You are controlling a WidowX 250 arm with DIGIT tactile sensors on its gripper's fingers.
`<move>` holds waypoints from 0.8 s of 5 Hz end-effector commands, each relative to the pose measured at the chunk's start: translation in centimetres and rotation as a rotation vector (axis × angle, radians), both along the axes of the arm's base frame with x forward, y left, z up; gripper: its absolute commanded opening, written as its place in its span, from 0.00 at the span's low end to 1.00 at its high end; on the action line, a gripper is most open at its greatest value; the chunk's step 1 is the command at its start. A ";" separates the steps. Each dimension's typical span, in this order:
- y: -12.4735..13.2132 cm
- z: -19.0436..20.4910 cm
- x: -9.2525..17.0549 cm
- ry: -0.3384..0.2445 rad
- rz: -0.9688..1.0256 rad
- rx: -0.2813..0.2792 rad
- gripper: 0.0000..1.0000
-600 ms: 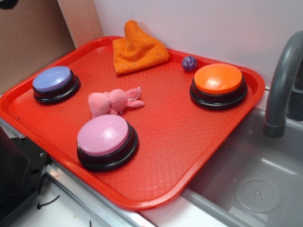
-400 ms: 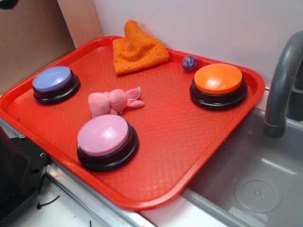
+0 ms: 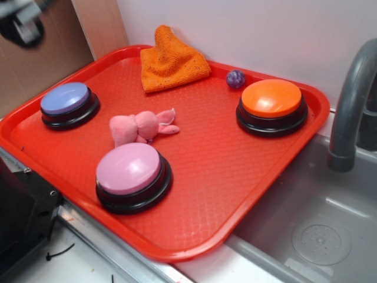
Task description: Push the pink button.
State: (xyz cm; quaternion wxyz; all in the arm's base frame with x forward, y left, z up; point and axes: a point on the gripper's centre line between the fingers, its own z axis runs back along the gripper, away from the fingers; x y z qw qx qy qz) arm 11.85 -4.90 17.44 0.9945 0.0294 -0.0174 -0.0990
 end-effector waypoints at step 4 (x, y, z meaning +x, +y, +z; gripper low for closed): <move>-5.0 -12.8 4.3 0.005 -0.351 -0.076 1.00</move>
